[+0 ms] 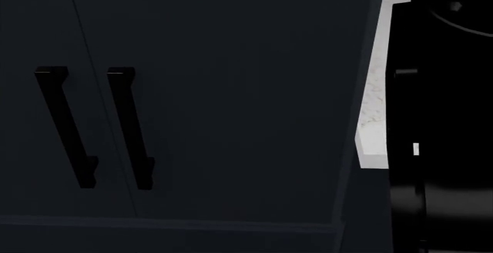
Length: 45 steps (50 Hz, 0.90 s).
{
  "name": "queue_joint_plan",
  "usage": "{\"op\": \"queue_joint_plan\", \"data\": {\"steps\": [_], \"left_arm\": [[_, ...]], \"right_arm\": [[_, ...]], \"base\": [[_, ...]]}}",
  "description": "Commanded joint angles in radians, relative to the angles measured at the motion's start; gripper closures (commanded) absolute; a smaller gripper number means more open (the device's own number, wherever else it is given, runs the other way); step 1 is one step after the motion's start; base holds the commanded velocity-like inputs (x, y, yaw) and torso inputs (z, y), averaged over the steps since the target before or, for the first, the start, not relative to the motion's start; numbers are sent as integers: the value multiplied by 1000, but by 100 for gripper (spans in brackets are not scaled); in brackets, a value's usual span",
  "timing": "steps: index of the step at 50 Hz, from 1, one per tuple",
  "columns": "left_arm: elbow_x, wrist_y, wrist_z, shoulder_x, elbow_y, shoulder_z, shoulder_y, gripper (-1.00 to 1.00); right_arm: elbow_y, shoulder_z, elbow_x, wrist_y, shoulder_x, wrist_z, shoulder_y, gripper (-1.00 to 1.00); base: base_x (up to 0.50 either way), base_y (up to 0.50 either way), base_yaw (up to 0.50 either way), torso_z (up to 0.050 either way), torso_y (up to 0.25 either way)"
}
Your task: Press the stop button on the microwave
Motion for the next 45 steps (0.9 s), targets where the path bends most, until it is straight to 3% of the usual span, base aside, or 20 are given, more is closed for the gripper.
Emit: {"op": "queue_joint_plan", "data": {"steps": [1, 9, 45], "left_arm": [[0, 0, 0, 0, 0, 0, 0, -100], [0, 0, 0, 0, 0, 0, 0, -100], [0, 0, 0, 0, 0, 0, 0, -100]], "right_arm": [[-4, -16, 9, 2, 4, 1, 1, -100], [-5, -21, 17, 5, 4, 5, 12, -100], [-19, -24, 50, -41, 9, 15, -17, -100]], "base": [[0, 0, 0, 50, 37], [0, 0, 0, 50, 42], [150, -20, 0, 0, 0]]}}
